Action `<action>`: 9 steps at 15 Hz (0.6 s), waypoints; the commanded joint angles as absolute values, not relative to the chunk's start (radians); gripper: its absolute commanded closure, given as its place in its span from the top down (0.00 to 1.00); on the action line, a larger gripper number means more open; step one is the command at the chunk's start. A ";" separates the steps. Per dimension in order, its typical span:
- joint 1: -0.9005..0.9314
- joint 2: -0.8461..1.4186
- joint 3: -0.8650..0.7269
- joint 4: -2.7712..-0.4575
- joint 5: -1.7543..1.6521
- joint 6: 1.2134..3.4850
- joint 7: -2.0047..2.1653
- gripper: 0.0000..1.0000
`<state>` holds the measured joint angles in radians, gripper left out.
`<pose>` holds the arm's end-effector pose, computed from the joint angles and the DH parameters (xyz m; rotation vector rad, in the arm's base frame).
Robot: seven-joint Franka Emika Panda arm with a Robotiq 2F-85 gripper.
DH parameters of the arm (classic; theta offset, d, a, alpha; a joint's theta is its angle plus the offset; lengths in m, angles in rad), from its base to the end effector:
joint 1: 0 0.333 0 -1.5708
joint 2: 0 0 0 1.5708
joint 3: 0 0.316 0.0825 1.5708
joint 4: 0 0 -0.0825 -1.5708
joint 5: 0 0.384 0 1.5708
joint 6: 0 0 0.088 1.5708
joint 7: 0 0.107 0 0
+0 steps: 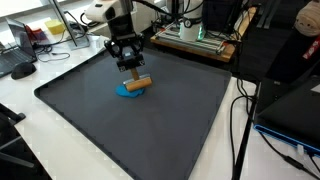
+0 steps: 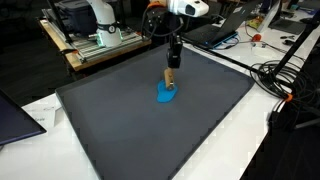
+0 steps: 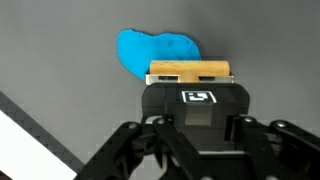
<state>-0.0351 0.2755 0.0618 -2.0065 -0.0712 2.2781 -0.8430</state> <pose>0.5976 0.0131 0.3195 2.7897 1.3713 -0.0273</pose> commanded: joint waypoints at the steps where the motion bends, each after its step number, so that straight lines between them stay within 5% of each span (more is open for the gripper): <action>1: -0.047 0.356 0.069 -1.937 -0.056 2.256 -0.883 0.23; 9: -0.050 0.420 0.079 -1.867 -0.040 2.213 -0.908 0.23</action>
<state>-0.0387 0.3392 0.0663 -1.9085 -0.0607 2.1968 -0.8798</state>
